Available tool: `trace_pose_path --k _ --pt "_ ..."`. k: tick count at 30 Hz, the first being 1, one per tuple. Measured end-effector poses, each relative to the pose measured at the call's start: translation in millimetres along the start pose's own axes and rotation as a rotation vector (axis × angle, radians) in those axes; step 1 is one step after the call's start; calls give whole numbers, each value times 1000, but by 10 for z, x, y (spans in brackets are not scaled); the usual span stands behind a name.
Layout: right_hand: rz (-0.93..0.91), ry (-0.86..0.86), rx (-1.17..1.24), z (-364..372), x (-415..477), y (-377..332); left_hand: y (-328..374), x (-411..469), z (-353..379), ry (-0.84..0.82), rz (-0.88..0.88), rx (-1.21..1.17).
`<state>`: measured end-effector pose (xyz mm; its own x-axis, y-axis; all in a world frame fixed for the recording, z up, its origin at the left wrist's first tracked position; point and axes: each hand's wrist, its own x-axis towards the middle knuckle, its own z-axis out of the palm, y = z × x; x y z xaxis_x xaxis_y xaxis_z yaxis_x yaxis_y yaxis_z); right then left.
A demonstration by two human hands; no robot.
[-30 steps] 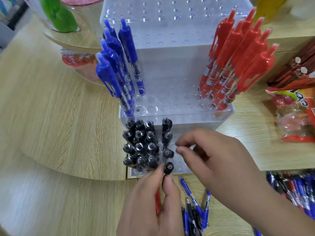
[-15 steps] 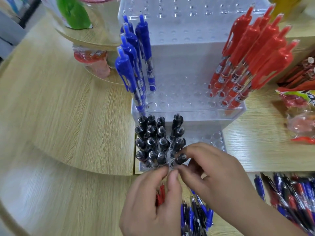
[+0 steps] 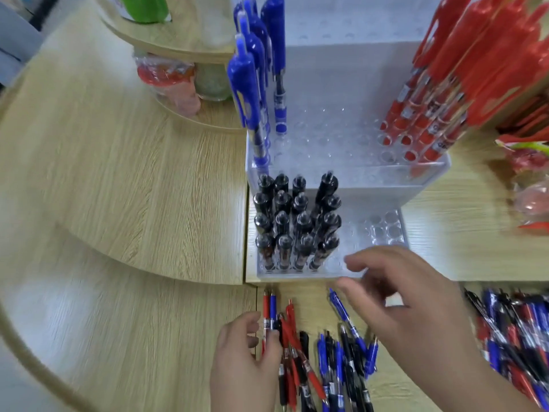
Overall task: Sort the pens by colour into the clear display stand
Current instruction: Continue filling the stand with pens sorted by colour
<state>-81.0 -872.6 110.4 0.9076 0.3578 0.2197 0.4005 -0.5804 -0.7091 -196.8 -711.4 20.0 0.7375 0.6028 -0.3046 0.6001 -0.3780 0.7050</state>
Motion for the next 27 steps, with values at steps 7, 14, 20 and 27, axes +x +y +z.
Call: trace_pose_path --k 7,14,20,27 --pt "455 -445 -116 565 -841 390 -335 26 217 -87 -82 136" --pt "457 -498 -310 1243 -749 411 -424 171 385 -16 -124 216" --pt "369 -573 -418 1385 -609 421 -353 353 418 19 -96 282" --pt "517 -466 -183 1086 -564 521 -279 420 299 -159 -113 551"
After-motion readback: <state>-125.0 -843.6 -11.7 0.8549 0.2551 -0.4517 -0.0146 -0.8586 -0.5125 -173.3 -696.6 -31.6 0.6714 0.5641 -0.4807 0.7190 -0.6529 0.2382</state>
